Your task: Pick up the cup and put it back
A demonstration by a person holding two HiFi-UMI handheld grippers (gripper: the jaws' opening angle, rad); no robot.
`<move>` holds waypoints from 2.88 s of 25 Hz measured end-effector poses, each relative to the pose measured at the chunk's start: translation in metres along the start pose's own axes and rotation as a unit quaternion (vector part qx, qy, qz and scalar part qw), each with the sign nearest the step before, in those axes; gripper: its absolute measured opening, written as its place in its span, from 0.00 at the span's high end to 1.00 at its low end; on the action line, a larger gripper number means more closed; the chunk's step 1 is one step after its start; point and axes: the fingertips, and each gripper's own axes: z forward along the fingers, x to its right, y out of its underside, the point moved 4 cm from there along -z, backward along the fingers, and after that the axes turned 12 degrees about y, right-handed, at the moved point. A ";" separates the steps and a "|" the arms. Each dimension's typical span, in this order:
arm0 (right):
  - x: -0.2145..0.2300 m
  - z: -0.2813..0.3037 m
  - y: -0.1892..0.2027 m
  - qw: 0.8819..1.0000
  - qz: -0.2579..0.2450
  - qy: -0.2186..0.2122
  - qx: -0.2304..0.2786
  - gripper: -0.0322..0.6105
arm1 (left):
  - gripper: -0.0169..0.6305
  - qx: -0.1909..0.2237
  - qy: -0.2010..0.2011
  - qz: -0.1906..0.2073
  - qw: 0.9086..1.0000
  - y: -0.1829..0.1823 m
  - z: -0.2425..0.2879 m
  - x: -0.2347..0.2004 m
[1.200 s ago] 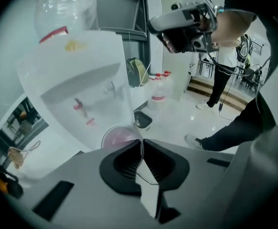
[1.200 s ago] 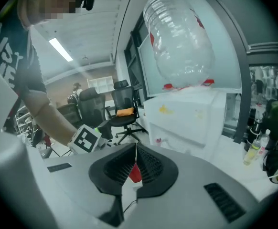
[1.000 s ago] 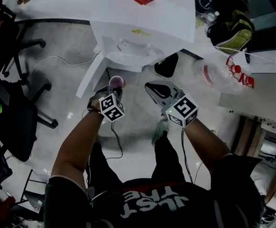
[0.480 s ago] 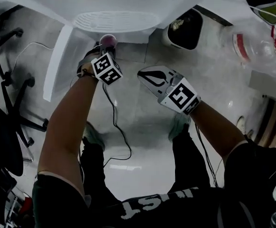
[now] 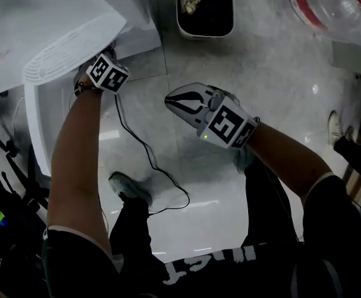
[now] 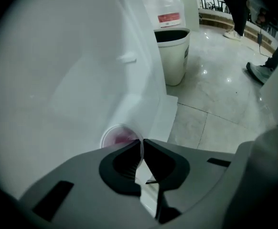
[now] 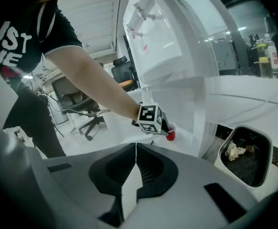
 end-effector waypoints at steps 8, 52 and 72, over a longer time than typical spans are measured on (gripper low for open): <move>0.015 -0.011 0.005 1.000 0.027 0.004 0.009 0.89 | 0.93 -0.027 -0.021 0.053 0.998 -0.017 0.022 -0.008; -0.137 -0.349 -0.507 0.991 0.055 0.058 0.111 0.90 | 0.96 0.484 0.041 -0.269 0.832 -0.049 -0.816 0.107; -0.200 -0.455 -0.700 0.973 -0.008 0.047 0.225 0.90 | 0.96 0.616 -0.027 -0.176 0.767 -0.071 -1.066 0.086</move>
